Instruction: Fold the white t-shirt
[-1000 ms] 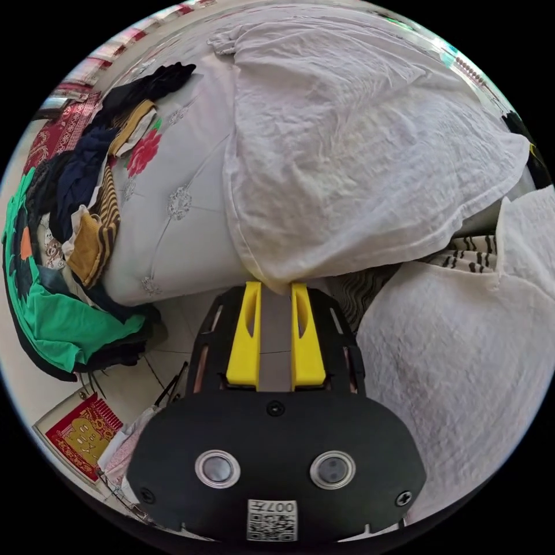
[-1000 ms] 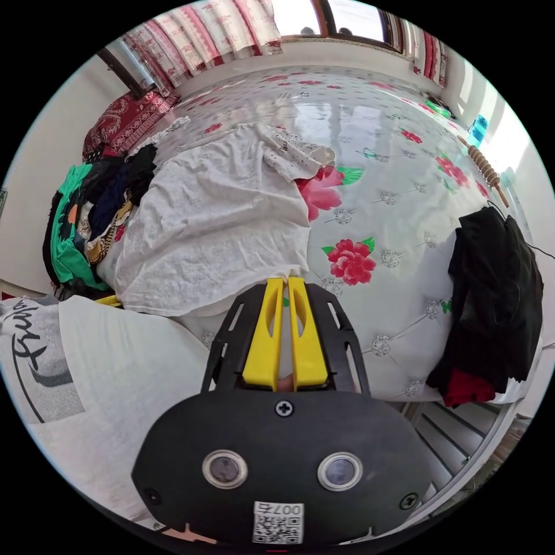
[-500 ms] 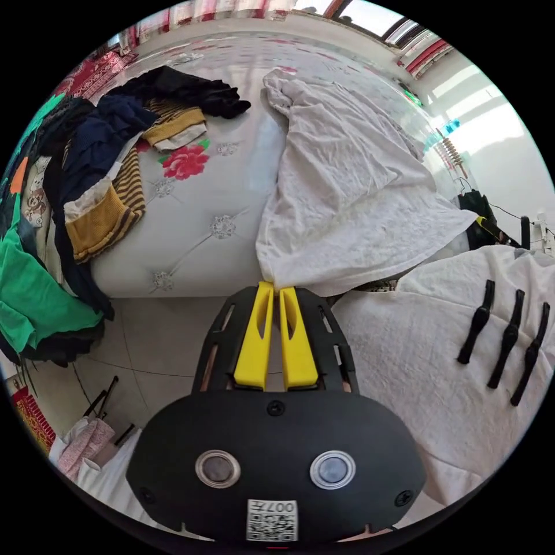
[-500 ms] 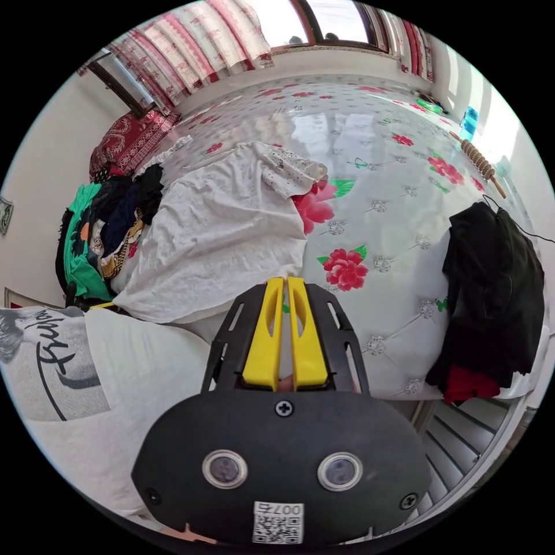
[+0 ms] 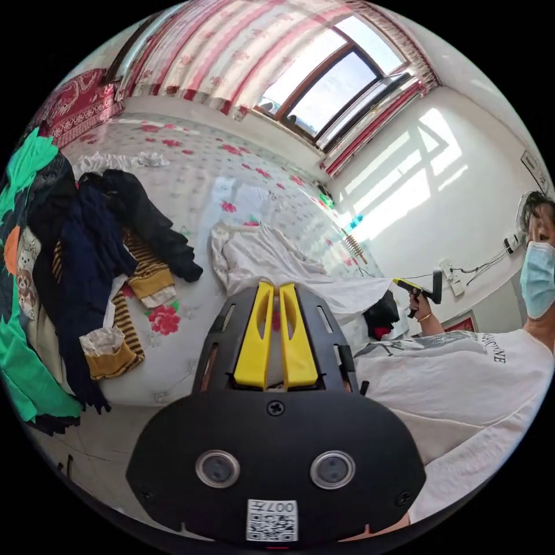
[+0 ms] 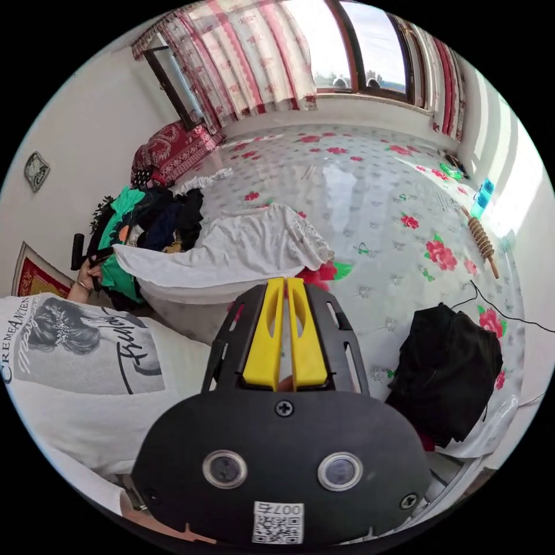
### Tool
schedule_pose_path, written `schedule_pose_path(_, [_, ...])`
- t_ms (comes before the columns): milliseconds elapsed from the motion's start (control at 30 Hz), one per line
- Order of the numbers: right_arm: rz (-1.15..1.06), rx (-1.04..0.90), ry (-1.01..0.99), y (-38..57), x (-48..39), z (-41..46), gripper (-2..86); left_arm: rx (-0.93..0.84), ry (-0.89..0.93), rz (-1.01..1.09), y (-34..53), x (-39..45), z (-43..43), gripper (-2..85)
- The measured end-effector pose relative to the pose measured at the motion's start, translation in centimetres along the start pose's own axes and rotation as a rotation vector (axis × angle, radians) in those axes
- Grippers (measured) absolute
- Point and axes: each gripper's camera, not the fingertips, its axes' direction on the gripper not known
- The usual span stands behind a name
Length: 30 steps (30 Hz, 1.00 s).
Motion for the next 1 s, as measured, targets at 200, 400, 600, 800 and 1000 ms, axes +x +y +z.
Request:
schedule_pose_path(200, [-0.057, 0.239, -0.066, -0.7, -1.7, -10.3, -0.3, 0.231, -0.015, 0.067, -2.1, 1.0, -7.2, -0.9])
schedule_pose_path(400, [0.025, 0.189, -0.122, -4.2, 1.6, -8.0, -0.3, 0.048, 0.023, -0.047, -7.7, -7.8, 0.5, -0.9])
schedule_pose_path(600, [0.159, 0.017, -0.042, -14.8, 7.1, 0.7, -0.3, -0.057, 0.094, -0.236, -19.5, -14.2, 9.8, -0.9])
schedule_pose_path(800, [0.067, 0.384, -0.008, -24.9, 5.8, -8.4, -0.3, 0.231, 0.182, -0.073, -33.8, -9.3, 3.3, -0.9])
schedule_pose_path(1000, [-0.068, 0.584, -0.004, -23.4, 3.0, -14.0, -0.3, 0.296, 0.117, 0.196, -34.2, -4.6, -1.7, -0.9])
